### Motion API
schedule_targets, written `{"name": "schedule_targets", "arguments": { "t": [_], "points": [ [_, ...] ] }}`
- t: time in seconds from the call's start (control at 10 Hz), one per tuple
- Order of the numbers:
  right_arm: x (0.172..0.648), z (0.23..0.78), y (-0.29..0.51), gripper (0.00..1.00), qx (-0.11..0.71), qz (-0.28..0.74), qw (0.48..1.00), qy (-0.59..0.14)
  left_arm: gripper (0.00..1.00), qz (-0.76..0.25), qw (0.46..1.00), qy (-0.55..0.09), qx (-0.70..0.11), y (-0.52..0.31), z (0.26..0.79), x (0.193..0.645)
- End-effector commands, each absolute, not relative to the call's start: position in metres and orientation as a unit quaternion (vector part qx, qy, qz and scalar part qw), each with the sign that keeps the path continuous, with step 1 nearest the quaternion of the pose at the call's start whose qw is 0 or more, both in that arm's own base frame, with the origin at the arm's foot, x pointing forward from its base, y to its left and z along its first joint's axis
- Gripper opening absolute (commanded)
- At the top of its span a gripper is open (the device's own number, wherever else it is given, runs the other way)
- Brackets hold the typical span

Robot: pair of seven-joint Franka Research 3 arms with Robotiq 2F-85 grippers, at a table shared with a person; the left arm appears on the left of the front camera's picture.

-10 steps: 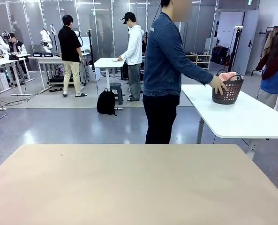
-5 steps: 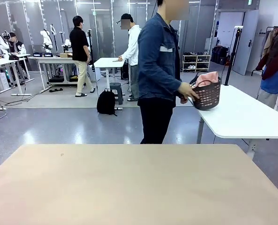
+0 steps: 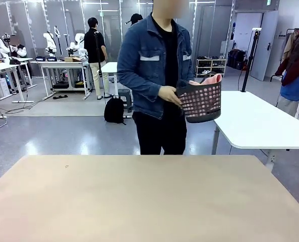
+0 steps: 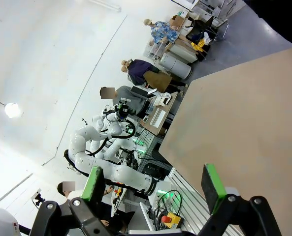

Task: Fold the towel.
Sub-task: Grab the top end of the 100 cm Hotel Towel extended by the human.

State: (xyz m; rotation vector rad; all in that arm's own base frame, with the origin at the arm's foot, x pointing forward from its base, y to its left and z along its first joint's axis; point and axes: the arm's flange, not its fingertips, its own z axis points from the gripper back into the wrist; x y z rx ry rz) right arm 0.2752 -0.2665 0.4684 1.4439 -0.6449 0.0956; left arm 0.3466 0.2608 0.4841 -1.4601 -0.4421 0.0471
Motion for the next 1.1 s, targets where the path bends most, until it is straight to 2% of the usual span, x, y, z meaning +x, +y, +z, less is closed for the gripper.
{"name": "schedule_targets", "arguments": {
  "t": [0.0, 1.0],
  "points": [
    [0.2744, 0.4698, -0.2676, 1.0, 0.65, 0.048, 0.7, -0.291, 1.0, 0.016, 0.724, -0.192, -0.662, 0.2636, 0.4864, 0.3449],
    [0.2744, 0.4698, -0.2676, 1.0, 0.65, 0.048, 0.7, -0.291, 1.0, 0.016, 0.724, -0.192, -0.662, 0.2636, 0.4864, 0.3449]
  ]
}}
